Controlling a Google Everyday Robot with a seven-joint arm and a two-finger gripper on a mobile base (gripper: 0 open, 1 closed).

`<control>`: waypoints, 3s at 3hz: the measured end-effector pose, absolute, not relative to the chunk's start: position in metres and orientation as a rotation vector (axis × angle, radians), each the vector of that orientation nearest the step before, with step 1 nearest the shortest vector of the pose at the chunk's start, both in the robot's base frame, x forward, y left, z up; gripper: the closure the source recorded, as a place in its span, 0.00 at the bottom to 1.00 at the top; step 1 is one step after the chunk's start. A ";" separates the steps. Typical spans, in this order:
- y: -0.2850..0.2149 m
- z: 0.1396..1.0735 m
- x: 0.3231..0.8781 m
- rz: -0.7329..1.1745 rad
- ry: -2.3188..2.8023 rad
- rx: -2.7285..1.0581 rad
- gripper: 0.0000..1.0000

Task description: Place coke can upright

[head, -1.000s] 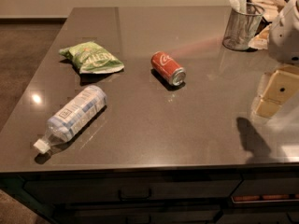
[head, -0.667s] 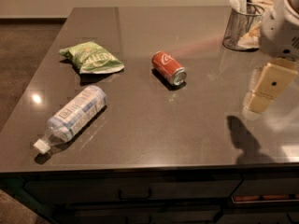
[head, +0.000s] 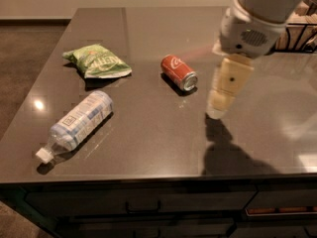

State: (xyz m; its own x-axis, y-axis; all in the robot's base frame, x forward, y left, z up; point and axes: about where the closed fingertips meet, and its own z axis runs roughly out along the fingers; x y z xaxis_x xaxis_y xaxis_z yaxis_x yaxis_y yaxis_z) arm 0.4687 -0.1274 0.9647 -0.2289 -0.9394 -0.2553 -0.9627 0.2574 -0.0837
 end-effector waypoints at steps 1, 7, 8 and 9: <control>-0.104 0.950 0.491 0.085 2.374 -1.674 0.00; -0.060 0.898 0.638 0.043 2.846 -0.750 0.00; -0.059 0.887 0.657 -0.024 2.864 -0.757 0.00; -0.055 0.875 0.667 -0.042 2.870 -0.796 0.00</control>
Offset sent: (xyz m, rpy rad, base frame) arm 0.0855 0.0296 -0.0448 -0.0735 0.0206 -0.6074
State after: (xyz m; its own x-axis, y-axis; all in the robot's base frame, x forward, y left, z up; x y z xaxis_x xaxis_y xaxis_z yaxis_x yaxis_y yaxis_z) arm 0.6674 -0.0552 0.8752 -0.8448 -0.5141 -0.1485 -0.5095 0.8576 -0.0705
